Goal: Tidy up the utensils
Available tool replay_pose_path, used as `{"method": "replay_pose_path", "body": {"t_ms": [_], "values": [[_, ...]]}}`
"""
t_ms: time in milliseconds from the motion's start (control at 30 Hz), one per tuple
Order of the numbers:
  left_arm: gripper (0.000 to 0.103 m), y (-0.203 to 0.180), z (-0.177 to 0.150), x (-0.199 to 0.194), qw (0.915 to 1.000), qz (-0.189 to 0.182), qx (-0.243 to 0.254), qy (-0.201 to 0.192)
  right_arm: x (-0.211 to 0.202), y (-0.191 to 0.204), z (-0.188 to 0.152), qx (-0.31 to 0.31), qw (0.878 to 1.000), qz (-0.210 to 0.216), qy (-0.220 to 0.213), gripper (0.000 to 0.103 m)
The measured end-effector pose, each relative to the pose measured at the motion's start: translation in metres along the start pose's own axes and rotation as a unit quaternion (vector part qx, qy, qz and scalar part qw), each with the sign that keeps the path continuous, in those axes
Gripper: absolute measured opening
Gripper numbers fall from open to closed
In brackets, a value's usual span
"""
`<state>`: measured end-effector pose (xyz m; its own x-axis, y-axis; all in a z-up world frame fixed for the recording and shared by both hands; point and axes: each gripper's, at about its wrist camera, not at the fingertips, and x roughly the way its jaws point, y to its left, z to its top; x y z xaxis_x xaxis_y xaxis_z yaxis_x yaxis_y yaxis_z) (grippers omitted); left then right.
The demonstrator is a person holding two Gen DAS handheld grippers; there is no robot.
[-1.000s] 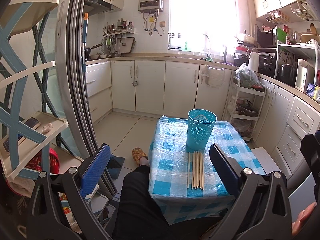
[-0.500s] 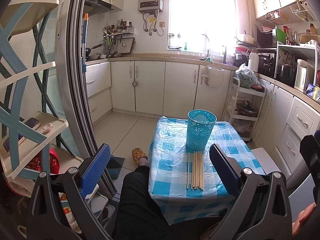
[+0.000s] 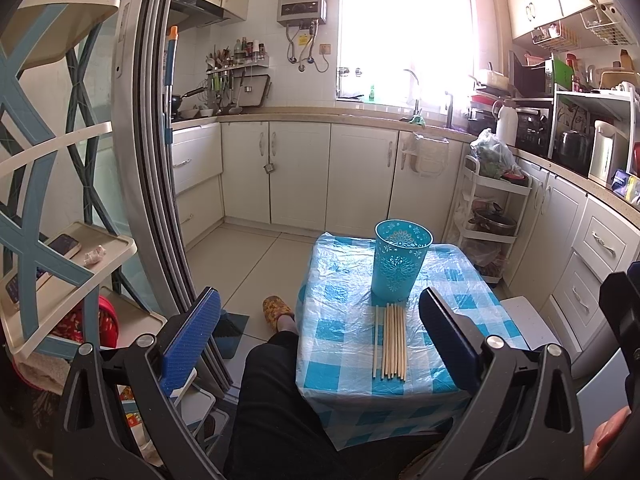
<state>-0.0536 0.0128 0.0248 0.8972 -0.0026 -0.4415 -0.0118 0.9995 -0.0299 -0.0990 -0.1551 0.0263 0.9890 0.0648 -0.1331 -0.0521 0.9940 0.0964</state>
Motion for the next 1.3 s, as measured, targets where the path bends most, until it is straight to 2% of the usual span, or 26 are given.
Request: {"method": "replay_pose_path", "body": {"t_ms": [567,667,800,933,967,1033,1100,1200,1300], "values": [[0.095,-0.005,-0.001,0.003,0.9999,-0.013,0.004,0.005,0.008,-0.003,-0.005,-0.002,1.000,0.008,0.011,0.096],[0.095,-0.002,-0.003,0.019,0.9995,-0.027,0.004,0.016,0.022,-0.005,-0.011,-0.009,0.999,0.010,0.043,0.096],[0.095,0.004,-0.013,0.067,0.9958,-0.061,-0.005,0.069,0.061,-0.022,-0.033,-0.002,0.993,0.004,0.117,0.096],[0.095,0.007,-0.024,0.120,0.9915,-0.055,-0.004,0.118,0.122,-0.045,-0.071,0.019,0.980,-0.003,0.199,0.096],[0.095,0.007,-0.027,0.130,0.9905,-0.054,-0.004,0.126,0.138,-0.050,-0.081,0.018,0.976,-0.004,0.217,0.093],[0.095,0.006,-0.032,0.156,0.9879,-0.054,-0.006,0.145,0.173,-0.059,-0.104,0.011,0.967,-0.002,0.256,0.078],[0.095,0.005,-0.036,0.177,0.9859,-0.053,-0.008,0.159,0.205,-0.067,-0.127,0.013,0.956,0.001,0.292,0.056],[0.095,-0.001,-0.042,0.207,0.9821,-0.060,-0.006,0.179,0.253,-0.080,-0.163,0.032,0.940,0.005,0.339,0.037],[0.095,-0.008,-0.048,0.234,0.9790,-0.059,0.007,0.195,0.288,-0.090,-0.186,0.058,0.929,0.002,0.365,0.027]]}}
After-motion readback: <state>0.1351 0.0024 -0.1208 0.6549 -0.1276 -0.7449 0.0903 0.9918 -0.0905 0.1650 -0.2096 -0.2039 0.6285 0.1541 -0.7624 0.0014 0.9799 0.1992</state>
